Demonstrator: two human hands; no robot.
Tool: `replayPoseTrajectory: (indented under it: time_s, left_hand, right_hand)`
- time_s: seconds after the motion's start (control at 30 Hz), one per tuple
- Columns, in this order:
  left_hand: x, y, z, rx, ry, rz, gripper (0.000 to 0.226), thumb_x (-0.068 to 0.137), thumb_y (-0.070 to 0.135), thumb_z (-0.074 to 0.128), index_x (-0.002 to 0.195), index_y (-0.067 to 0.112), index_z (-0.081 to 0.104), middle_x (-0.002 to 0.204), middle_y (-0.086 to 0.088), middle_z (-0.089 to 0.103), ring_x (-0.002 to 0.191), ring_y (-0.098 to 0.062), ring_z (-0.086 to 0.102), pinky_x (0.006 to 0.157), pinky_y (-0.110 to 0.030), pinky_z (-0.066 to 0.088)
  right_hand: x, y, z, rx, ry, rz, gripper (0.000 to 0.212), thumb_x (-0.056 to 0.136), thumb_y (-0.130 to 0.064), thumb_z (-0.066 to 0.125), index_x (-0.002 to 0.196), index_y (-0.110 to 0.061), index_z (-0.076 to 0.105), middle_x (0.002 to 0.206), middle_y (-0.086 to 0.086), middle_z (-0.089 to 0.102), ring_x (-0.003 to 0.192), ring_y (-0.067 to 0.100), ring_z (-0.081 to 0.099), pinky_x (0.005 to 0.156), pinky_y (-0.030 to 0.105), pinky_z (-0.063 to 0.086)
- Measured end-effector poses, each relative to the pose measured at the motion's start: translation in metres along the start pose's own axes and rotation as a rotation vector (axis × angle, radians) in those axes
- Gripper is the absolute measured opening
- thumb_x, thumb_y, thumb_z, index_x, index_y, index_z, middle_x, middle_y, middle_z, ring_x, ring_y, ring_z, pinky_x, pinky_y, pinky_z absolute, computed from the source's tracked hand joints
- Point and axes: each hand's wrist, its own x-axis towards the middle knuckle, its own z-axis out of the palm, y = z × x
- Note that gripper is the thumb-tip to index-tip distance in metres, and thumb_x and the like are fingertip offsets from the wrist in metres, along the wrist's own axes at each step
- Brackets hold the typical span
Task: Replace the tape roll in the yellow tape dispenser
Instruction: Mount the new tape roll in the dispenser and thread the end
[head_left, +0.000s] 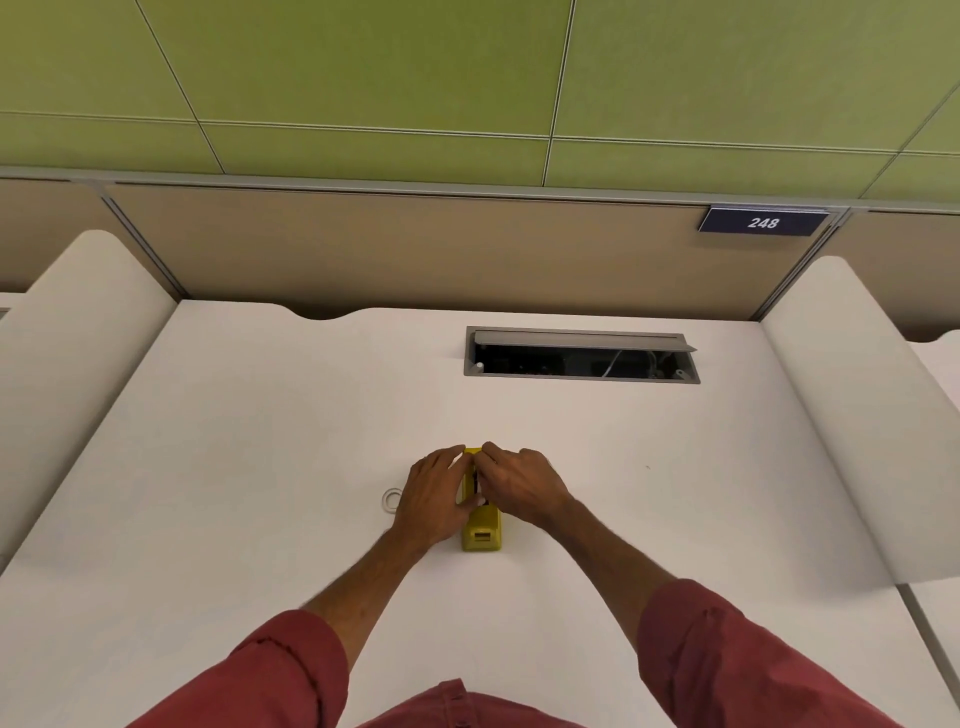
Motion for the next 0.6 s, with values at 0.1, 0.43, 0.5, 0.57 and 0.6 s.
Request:
replayPoseTrajectory:
  time_s: [0.1, 0.43, 0.5, 0.57, 0.6]
  left_hand:
    - [-0.001, -0.001, 0.001, -0.033, 0.001, -0.008, 0.063, 0.106, 0.05, 0.059, 0.162, 0.026, 0.043, 0.172, 0.007, 0.039, 0.162, -0.015, 0.035, 0.134, -0.035, 0.028]
    - [0.001, 0.004, 0.0, 0.038, 0.045, -0.005, 0.06, 0.103, 0.05, 0.062, 0.157, 0.028, 0.049, 0.166, 0.009, 0.047, 0.157, -0.014, 0.04, 0.131, -0.032, 0.029]
    - [0.002, 0.006, -0.002, 0.069, 0.048, -0.003, 0.061, 0.102, 0.051, 0.06, 0.157, 0.028, 0.048, 0.165, 0.01, 0.048, 0.156, -0.013, 0.041, 0.131, -0.033, 0.03]
    - [0.002, 0.008, -0.002, 0.091, 0.043, -0.001, 0.061, 0.102, 0.053, 0.059, 0.157, 0.029, 0.047, 0.164, 0.011, 0.048, 0.156, -0.013, 0.041, 0.131, -0.034, 0.031]
    - [0.002, 0.009, -0.002, 0.093, 0.04, -0.001, 0.061, 0.102, 0.053, 0.059, 0.157, 0.029, 0.047, 0.163, 0.011, 0.048, 0.156, -0.013, 0.041, 0.131, -0.035, 0.031]
  right_hand:
    - [-0.002, 0.002, 0.003, -0.021, 0.017, 0.004, 0.033, 0.112, -0.029, 0.04, 0.126, -0.012, 0.064, 0.118, 0.003, 0.068, 0.083, 0.031, 0.07, 0.07, 0.04, 0.054]
    - [-0.01, 0.004, -0.006, -0.083, 0.14, -0.076, 0.017, 0.09, -0.026, 0.083, 0.102, -0.014, 0.081, 0.085, -0.003, 0.073, 0.047, 0.02, 0.064, 0.041, 0.028, 0.046]
    - [-0.011, 0.005, -0.004, -0.063, 0.119, -0.072, 0.017, 0.094, -0.021, 0.078, 0.107, -0.011, 0.08, 0.089, 0.001, 0.074, 0.049, 0.024, 0.065, 0.043, 0.03, 0.048]
    - [-0.01, 0.004, -0.003, -0.042, 0.096, -0.061, 0.022, 0.104, -0.018, 0.062, 0.12, -0.009, 0.075, 0.102, 0.004, 0.074, 0.06, 0.029, 0.069, 0.051, 0.035, 0.052]
    - [-0.01, 0.004, -0.001, -0.04, 0.085, -0.053, 0.026, 0.107, -0.017, 0.054, 0.125, -0.009, 0.072, 0.107, 0.005, 0.072, 0.066, 0.031, 0.07, 0.055, 0.037, 0.052]
